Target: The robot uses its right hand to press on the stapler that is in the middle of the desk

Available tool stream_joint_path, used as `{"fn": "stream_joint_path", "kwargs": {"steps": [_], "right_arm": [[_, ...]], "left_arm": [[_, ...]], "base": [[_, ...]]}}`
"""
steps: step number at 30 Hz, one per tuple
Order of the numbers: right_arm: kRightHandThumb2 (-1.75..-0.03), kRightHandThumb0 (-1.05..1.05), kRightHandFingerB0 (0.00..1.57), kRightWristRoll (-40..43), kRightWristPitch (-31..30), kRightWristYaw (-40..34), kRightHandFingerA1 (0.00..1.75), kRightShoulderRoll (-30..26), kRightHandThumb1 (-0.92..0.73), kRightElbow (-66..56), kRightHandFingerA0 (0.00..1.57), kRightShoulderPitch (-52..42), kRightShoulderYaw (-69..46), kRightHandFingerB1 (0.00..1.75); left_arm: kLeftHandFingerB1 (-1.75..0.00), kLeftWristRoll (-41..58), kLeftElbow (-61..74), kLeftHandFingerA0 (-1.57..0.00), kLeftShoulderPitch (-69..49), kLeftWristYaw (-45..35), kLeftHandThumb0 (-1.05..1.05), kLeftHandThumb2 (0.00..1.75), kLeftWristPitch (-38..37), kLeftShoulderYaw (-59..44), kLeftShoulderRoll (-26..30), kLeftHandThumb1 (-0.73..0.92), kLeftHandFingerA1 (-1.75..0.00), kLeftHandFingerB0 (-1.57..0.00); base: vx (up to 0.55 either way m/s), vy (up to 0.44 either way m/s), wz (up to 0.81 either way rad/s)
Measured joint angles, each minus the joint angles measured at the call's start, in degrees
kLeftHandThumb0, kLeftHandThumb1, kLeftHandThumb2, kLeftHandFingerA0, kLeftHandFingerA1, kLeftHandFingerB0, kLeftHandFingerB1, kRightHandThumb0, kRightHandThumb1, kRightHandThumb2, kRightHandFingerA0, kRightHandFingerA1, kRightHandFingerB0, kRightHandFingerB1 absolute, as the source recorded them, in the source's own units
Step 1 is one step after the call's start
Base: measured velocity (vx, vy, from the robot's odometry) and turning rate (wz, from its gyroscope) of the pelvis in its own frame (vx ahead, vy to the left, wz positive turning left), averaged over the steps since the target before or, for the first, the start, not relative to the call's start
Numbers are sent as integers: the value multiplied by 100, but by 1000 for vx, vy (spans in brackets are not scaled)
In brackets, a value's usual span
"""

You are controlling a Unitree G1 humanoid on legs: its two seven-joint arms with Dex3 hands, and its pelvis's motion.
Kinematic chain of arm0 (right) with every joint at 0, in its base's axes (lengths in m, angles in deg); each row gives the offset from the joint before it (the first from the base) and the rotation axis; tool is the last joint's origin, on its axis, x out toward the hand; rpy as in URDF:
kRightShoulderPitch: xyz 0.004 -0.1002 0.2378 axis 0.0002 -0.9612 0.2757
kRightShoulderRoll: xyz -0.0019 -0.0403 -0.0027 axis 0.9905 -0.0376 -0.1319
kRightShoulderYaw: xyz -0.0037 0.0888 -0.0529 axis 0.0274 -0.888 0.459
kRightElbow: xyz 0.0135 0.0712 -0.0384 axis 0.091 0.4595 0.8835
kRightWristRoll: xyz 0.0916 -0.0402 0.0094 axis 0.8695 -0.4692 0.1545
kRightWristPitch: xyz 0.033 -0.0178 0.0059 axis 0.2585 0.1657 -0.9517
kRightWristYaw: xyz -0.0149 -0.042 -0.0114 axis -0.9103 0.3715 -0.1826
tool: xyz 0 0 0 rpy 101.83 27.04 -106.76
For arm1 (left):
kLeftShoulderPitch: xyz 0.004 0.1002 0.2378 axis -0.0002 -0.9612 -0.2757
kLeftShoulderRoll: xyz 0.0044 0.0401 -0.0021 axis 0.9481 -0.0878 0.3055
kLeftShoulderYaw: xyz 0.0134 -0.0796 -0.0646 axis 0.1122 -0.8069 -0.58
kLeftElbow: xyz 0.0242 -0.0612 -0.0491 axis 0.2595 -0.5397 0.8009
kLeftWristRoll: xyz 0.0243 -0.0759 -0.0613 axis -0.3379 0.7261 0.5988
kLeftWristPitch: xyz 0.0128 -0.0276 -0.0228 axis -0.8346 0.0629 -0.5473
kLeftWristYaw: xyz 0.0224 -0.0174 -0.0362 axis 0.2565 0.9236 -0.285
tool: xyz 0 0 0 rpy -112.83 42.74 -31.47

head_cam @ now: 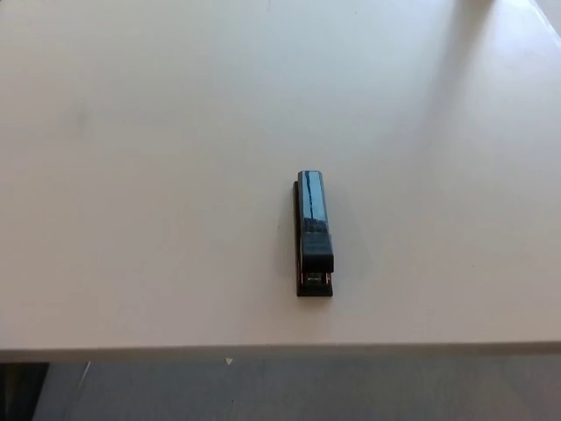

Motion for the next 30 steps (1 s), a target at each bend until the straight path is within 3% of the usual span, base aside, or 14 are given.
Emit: {"fn": "stream_joint_path", "kwargs": {"steps": [5,6,7,8,9,10,11,14,16,19,20,27,28,30], "right_arm": [[-111,-91,0,258,145,-345,5,-27,-80,-683,0,144,-418,10],[-69,-79,0,291,169,-410,24,-32,-90,-790,0,163,-452,14],[-109,-88,6,330,192,-510,14,-32,-79,-996,8,170,-483,12],[-108,-75,0,340,201,-572,29,-27,-73,-1181,9,171,-492,22],[-106,-79,0,347,214,-627,40,-27,-73,-1361,14,181,-497,21],[-69,-75,0,361,225,-668,29,-27,-89,-1577,21,196,-499,15],[-105,-78,0,371,229,-688,43,-22,-72,-1737,12,202,-498,22],[-101,-76,0,394,231,-719,46,-1,-68,-2317,16,208,-470,22],[-67,-75,0,409,223,-719,33,9,-79,-2670,25,217,-444,14],[-68,-74,0,437,173,-719,34,35,-78,-3266,23,219,-352,12],[-98,-83,0,446,152,-719,47,45,-67,-3428,20,219,-323,16],[-97,-80,0,541,-56,-734,48,82,-68,-4762,30,295,99,12],[-96,-71,0,556,-93,-737,49,88,-68,-4937,31,326,175,18],[-95,-71,0,588,-171,-741,49,96,-67,-5271,31,397,338,17]], "left_arm": [[-33,39,-28,-8,11,-33,-69,69,-53,-33,35,92,-38,-8],[-34,47,-36,-7,11,-43,-67,69,-64,-35,41,92,-39,-7],[-34,62,-56,-7,13,-54,-67,71,-83,-40,48,92,-40,-7],[-42,68,-69,0,13,-57,-74,106,-89,-42,51,67,-45,-5],[-35,70,-81,-7,15,-59,-66,70,-92,-42,50,92,-39,-7],[-34,72,-91,-7,17,-63,-66,70,-93,-43,50,92,-38,-7],[-33,73,-96,-8,19,-64,-68,70,-93,-45,50,92,-39,-8],[-43,73,-108,-2,28,-65,-71,107,-93,-45,50,67,-47,-4],[-44,73,-111,0,36,-65,-70,107,-93,-44,49,67,-46,-6],[-44,73,-111,0,43,-65,-69,107,-93,-43,48,66,-46,-5],[-43,73,-110,0,45,-65,-70,106,-93,-43,48,67,-46,-5],[-43,72,-110,-1,49,-64,-71,107,-93,-40,47,67,-47,-5],[-34,72,-111,-8,49,-64,-70,71,-93,-40,47,92,-39,-9],[-33,72,-112,-8,49,-64,-71,71,-93,-38,47,92,-39,-8]], "base": [[0,0,0],[0,0,0],[0,0,0],[0,0,0],[0,0,0],[0,0,0],[0,0,0],[0,0,0],[0,0,0],[0,0,0],[0,0,0],[0,0,0],[0,0,0],[0,0,0]]}}
